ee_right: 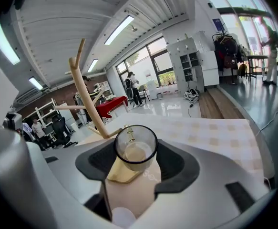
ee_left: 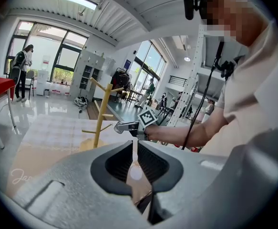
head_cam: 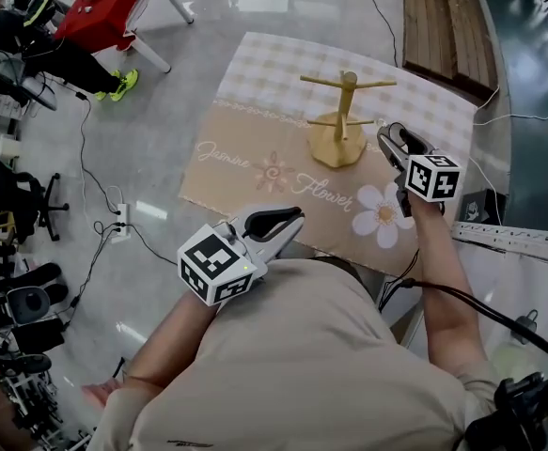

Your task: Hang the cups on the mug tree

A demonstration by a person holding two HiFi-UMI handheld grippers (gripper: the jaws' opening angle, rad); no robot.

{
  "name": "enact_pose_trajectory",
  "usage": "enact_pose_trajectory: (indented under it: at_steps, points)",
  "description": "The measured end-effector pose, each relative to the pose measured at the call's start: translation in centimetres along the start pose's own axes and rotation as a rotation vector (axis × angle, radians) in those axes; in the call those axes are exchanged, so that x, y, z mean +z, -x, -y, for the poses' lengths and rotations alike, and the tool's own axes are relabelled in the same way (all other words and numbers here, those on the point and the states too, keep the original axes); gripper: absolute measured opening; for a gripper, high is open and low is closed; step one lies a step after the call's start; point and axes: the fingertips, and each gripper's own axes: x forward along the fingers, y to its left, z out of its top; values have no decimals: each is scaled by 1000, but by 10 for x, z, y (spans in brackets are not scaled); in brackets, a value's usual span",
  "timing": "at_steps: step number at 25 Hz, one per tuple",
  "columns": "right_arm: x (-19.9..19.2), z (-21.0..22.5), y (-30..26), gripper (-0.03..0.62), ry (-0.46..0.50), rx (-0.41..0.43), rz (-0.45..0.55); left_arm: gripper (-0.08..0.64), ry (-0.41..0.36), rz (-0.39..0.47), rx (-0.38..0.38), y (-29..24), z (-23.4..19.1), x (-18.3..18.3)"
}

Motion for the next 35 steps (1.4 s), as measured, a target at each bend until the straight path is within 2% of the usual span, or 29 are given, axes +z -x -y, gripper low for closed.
enact_pose_trajectory:
  at_steps: [14,22,30,35]
  points:
    - [10,-18,-8,270,139,-121,9,19,2,8,-6,19,-8,-5]
    - [8,-25,-9,270,279,-259,7,18,0,11,-18,33,-12,-10]
    - [-4,-29,-15,270,273,-347,11,20,5,11,-23,53,-20,-17]
    - [-11,-36,-25,270,274,-365,6,20,5,15,-26,65,-25,-24]
